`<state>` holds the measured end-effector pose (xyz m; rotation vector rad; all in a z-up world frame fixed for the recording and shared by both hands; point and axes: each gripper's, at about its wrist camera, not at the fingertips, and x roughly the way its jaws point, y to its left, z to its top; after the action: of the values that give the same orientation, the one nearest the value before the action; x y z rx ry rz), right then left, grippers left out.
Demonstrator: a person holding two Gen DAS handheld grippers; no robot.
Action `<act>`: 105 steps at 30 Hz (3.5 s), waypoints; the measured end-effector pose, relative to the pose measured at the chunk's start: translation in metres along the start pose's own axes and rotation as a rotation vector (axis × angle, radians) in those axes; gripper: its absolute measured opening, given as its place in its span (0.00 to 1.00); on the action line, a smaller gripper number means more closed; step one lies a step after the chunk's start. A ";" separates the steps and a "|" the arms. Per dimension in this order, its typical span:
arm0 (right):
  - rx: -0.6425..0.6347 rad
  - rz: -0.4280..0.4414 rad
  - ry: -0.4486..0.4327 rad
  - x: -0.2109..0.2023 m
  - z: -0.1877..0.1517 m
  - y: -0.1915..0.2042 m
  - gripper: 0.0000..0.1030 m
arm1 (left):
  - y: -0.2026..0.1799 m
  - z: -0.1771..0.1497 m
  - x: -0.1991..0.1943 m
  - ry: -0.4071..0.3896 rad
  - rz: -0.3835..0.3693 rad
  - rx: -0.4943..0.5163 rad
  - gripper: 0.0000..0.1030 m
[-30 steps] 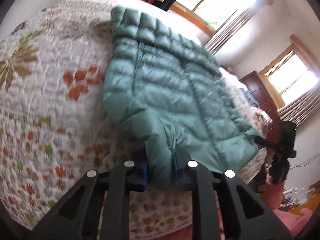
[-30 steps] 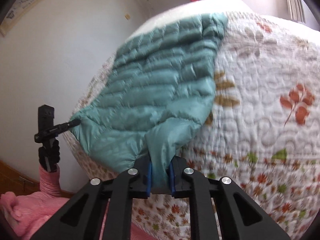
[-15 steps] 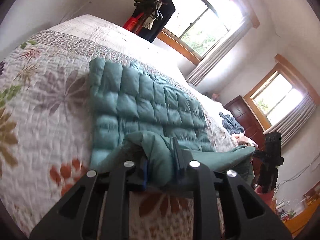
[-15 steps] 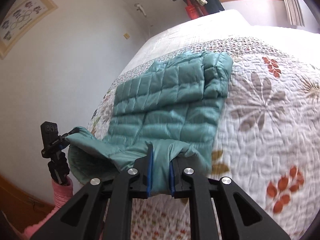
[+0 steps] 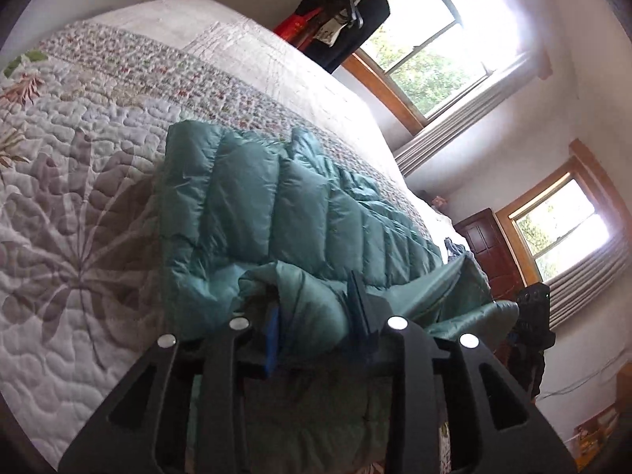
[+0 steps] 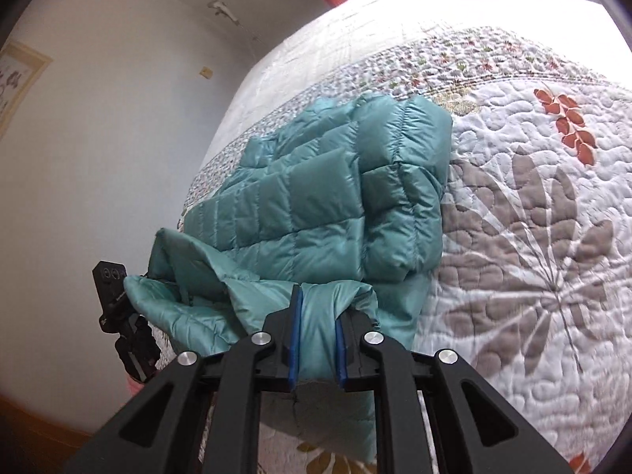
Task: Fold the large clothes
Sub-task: 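Lift the hem with both tools and fold it toward the collar, then regrasp the folded hem with both tools and press it down, then open both tools and release the folded teal jacket onto the bed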
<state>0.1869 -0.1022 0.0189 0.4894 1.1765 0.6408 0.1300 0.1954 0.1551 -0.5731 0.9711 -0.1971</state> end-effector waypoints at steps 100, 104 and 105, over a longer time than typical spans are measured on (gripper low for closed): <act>0.026 -0.191 -0.123 0.001 0.033 -0.003 0.49 | -0.099 -0.014 -0.007 -0.208 0.498 0.290 0.73; -0.002 -0.239 -0.129 -0.002 0.013 0.000 0.54 | -0.093 -0.029 -0.002 -0.198 0.500 0.301 0.74; -0.004 -0.242 -0.132 -0.001 0.011 -0.001 0.56 | -0.089 -0.031 0.000 -0.192 0.503 0.296 0.74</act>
<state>0.1971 -0.1035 0.0225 0.3728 1.0883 0.3958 0.1126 0.1096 0.1894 -0.0638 0.8503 0.1610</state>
